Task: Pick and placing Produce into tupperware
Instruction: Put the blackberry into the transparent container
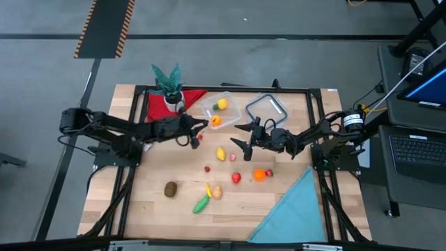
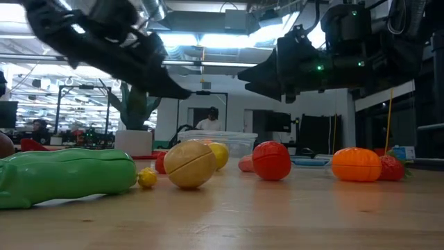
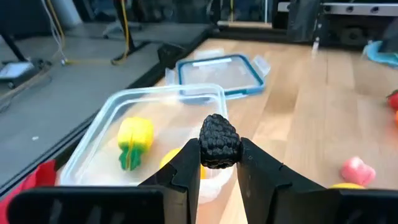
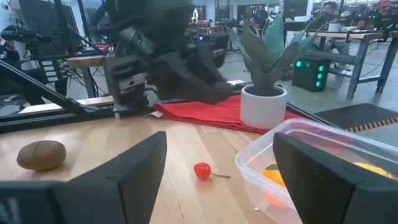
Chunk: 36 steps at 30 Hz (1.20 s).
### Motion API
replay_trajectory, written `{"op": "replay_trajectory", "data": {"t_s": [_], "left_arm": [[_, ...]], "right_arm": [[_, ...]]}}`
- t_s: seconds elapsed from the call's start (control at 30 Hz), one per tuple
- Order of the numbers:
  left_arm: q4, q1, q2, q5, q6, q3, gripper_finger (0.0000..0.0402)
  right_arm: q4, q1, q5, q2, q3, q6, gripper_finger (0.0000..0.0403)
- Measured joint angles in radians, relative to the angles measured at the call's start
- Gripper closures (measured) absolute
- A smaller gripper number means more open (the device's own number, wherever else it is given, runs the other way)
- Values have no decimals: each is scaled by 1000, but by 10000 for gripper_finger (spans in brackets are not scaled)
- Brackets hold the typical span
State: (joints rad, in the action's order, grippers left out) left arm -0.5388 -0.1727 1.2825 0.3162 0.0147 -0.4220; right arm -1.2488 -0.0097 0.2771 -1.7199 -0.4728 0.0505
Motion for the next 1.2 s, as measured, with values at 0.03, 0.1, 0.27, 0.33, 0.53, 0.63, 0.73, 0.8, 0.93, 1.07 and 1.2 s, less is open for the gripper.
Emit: {"op": "replay_trajectory", "data": {"t_s": [0.03, 0.1, 0.27, 0.33, 0.53, 0.63, 0.73, 0.8, 0.93, 1.07, 1.2], "left_arm": [[27, -11, 12, -9, 0, -27, 325], [71, -33, 39, -12, -6, -78, 329], [211, -91, 72, -36, -47, -197, 329], [257, -113, 79, -66, -48, -236, 329], [294, -159, 83, -101, -52, -290, 329], [321, -179, 83, -106, -52, -308, 329], [379, -200, 82, -154, -52, -329, 329], [420, -208, 82, -162, -53, -338, 329], [511, -216, 82, -163, -53, -376, 329], [611, -216, 99, -198, -63, -419, 329], [686, -216, 142, -203, -70, -459, 329]], "right_arm": [[3, 0, 0, 0, 0, 0, 108], [10, 0, 0, 0, 0, 0, 108], [16, 0, 0, 0, 0, 1, 108], [20, 0, 0, 0, 0, 1, 108], [56, 0, 0, 0, 0, 1, 108], [76, 0, 0, 0, -1, 1, 108], [76, 0, 0, 0, -1, 1, 108], [75, 0, 0, 0, -1, 1, 108], [75, 0, 0, 0, -1, 1, 108], [74, 0, 0, 0, -1, -1, 108], [73, 0, 0, 0, -1, -2, 108]]}}
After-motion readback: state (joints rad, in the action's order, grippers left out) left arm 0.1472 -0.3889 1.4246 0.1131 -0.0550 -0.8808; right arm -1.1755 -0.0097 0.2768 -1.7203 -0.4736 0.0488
